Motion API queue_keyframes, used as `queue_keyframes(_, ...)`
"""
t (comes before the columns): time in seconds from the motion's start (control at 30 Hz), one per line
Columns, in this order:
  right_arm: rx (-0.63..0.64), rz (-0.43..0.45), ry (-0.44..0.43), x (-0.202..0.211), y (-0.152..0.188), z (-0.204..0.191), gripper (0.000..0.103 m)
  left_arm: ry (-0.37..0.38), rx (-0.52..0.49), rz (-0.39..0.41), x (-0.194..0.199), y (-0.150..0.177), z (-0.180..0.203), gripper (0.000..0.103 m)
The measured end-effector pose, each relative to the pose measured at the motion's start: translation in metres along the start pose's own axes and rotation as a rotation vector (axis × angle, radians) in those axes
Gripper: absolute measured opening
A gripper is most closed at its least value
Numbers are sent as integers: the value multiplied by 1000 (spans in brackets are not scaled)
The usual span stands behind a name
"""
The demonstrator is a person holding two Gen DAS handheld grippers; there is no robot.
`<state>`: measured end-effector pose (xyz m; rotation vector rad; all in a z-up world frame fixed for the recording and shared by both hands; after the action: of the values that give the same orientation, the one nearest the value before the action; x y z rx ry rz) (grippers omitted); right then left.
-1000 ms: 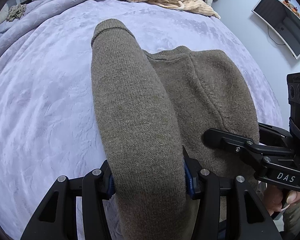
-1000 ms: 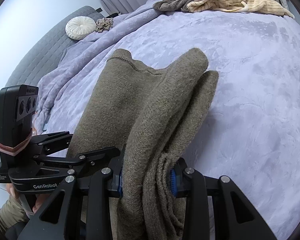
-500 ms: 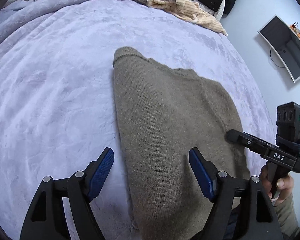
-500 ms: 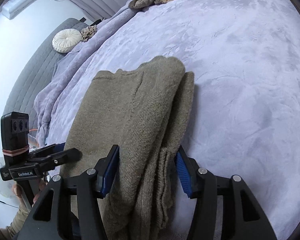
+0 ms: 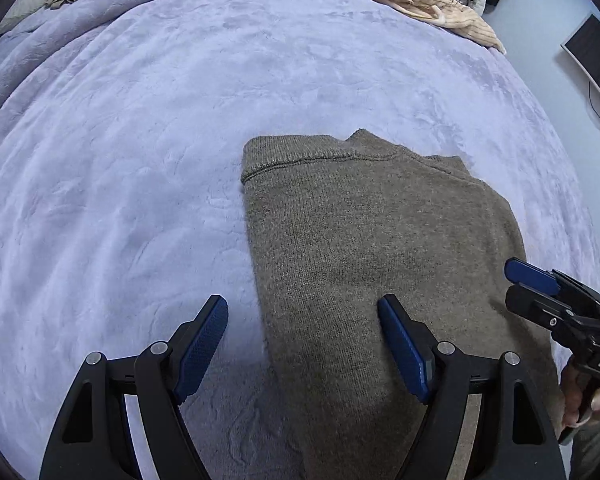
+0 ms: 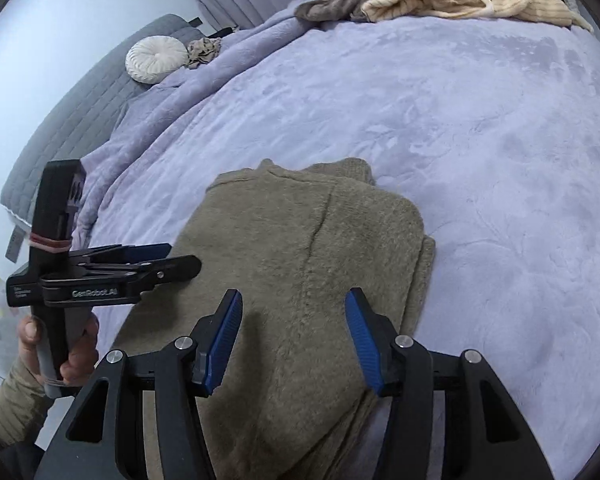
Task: Fold small clothes
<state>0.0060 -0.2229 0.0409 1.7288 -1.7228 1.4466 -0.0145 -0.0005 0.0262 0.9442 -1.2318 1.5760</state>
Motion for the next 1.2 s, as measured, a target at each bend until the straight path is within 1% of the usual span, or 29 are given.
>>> queue_keyframes(0.07, -13, 0, -21, 1, -2, 4, 55, -1, 2, -2, -1, -1, 1, 79)
queue_keyframes(0.13, 8, 4, -2, 10, 1, -2, 55, -10, -6, 7, 2, 0, 2, 79)
queue_keyframes(0.23, 126, 27, 24, 33, 16, -30, 55, -5, -31, 25, 17, 8, 9, 79)
queue_keyframes(0.33, 263, 37, 15, 52, 36, -59, 56, -21, -68, 41, 30, 20, 19, 79)
queue_keyframes(0.43, 355, 14, -22, 59, 58, -81, 56, -39, -87, 45, 36, 32, 24, 79)
queue_keyframes(0.5, 392, -7, -26, 57, 71, -88, 56, -42, -94, 51, 41, 41, 26, 79)
queue_keyframes(0.57, 412, -28, -9, 51, 83, -90, 56, -41, -96, 50, 44, 50, 27, 79)
queue_keyframes(0.67, 403, -48, 27, 43, 95, -80, 56, -62, -112, 55, 45, 62, 29, 79)
queue_keyframes(0.77, 380, -45, 16, 43, 102, -68, 56, -54, -106, 53, 46, 71, 29, 79)
queue_keyframes(0.83, 372, -41, 12, 46, 106, -63, 56, -59, -110, 52, 46, 71, 28, 79)
queue_keyframes(0.9, 376, -46, 19, 51, 109, -63, 56, -76, -116, 56, 50, 74, 31, 79)
queue_keyframes(1.0, 425, -67, 74, 61, 112, -76, 57, -111, -146, 75, 63, 79, 41, 79)
queue_keyframes(1.07, 462, -40, 113, 71, 113, -88, 60, -135, -158, 90, 72, 83, 47, 79)
queue_keyframes(1.13, 476, -8, 146, 80, 109, -98, 71, -151, -158, 101, 80, 86, 51, 79)
queue_keyframes(1.2, 478, 24, 165, 88, 104, -106, 73, -170, -149, 111, 86, 88, 54, 79)
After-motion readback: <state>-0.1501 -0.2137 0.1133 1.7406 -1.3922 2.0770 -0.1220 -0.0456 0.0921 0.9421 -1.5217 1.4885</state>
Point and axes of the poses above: each gripper's, at about its wrist camera, not at the fingertips, and x roughly against the way its jaws point, z to its right, y to its underside, the point moved 1 cm from there along -x, roughly the way its jaws point, and after that the axes turned 1 degree about -z, right-handed, at the moved point
